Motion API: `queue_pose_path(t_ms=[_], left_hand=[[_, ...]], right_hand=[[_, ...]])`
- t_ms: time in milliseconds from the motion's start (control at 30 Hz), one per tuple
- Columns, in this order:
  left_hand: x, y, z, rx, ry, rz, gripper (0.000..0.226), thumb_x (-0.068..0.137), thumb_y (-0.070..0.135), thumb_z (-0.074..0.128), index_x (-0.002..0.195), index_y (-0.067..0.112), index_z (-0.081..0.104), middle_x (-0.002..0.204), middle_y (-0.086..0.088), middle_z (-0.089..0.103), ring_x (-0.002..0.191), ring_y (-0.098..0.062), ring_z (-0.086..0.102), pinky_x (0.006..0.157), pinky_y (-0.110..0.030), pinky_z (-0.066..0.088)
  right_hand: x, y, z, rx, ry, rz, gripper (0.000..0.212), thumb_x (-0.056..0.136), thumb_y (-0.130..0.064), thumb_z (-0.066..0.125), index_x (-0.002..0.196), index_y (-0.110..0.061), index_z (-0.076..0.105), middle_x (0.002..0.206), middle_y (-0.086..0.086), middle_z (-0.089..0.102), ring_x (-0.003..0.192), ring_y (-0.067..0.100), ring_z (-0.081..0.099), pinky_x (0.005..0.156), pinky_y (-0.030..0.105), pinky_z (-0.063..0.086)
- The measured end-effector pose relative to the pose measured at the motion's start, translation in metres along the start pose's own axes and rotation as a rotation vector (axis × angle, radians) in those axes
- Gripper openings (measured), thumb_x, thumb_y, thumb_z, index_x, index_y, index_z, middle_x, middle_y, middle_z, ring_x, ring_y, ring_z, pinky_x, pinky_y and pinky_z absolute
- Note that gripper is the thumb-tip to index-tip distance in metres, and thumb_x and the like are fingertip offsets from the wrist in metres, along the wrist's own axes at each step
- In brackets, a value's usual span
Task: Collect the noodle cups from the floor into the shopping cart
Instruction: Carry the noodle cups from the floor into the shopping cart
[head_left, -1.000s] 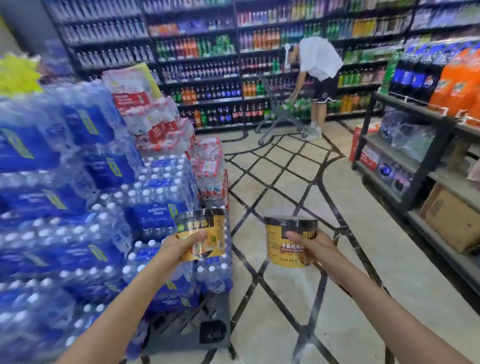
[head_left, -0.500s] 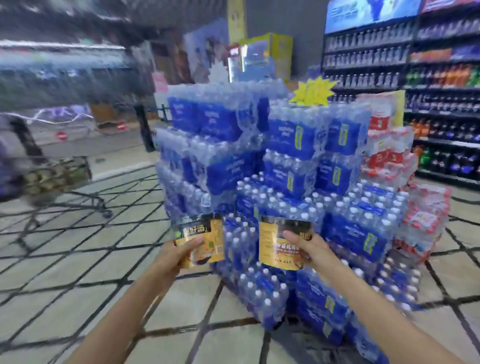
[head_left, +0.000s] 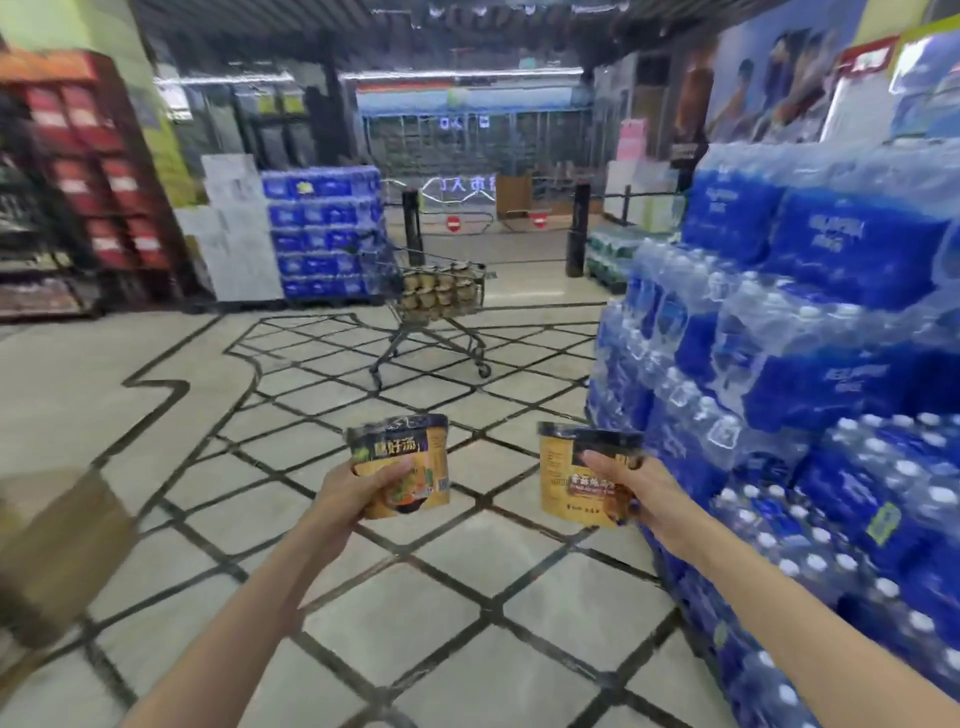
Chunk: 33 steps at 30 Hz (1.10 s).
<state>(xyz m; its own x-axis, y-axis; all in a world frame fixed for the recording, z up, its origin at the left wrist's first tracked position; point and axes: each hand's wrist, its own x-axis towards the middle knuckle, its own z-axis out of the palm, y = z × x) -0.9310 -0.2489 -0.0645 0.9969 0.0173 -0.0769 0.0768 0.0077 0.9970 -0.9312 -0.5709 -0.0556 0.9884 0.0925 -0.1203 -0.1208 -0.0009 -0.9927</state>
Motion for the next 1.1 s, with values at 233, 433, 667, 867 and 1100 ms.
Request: queue_pose_path(t_ms=[233,433,667,867,1100], left_hand=[[0.094,-0.010,-0.029,-0.016,0.079,-0.022,0.094,0.026,0.055,0.090,0.106,0.011,0.068,0.097,-0.006,0.075,0.088,-0.021,0.072,0.070,-0.027,0.055],[0.213,-0.009,-0.031,-0.043,0.152,-0.058,0.068,0.050,0.037,0.084,0.109,0.008,0.066,0.098,-0.008,0.074,0.088,-0.022,0.071,0.066,-0.026,0.055],[0.351,0.010,-0.051,-0.062,0.208,-0.094,0.087,0.038,0.041,0.085,0.113,0.003,0.063,0.099,-0.011,0.074,0.088,-0.025,0.072,0.069,-0.029,0.057],[0.467,0.004,-0.089,-0.063,0.244,-0.113,0.090,0.038,0.043,0.085,0.114,0.001,0.063,0.100,-0.012,0.073,0.092,-0.027,0.071,0.072,-0.031,0.056],[0.636,0.002,-0.151,-0.052,0.209,-0.123,0.068,0.050,0.029,0.089,0.109,0.005,0.065,0.100,-0.013,0.073,0.087,-0.024,0.071,0.067,-0.028,0.056]], right_hand=[[0.124,0.001,0.029,-0.008,-0.072,0.043,0.087,0.041,-0.056,0.085,0.117,-0.017,0.062,0.099,0.004,0.074,0.094,0.023,0.070,0.085,0.041,0.054],[0.260,0.002,0.026,0.053,-0.102,0.044,0.062,0.055,-0.043,0.079,0.111,-0.020,0.064,0.096,0.003,0.075,0.095,0.024,0.068,0.096,0.049,0.047],[0.419,-0.026,0.041,0.063,-0.132,0.097,0.078,0.038,-0.052,0.086,0.106,-0.018,0.068,0.095,0.007,0.075,0.104,0.034,0.066,0.099,0.051,0.046],[0.543,-0.037,0.074,0.031,-0.192,0.061,0.058,0.060,-0.039,0.075,0.113,-0.018,0.065,0.093,0.004,0.075,0.082,0.018,0.071,0.067,0.031,0.055],[0.708,-0.039,0.125,0.028,-0.198,0.109,0.061,0.060,-0.037,0.080,0.115,-0.018,0.064,0.097,0.004,0.075,0.082,0.016,0.072,0.053,0.022,0.051]])
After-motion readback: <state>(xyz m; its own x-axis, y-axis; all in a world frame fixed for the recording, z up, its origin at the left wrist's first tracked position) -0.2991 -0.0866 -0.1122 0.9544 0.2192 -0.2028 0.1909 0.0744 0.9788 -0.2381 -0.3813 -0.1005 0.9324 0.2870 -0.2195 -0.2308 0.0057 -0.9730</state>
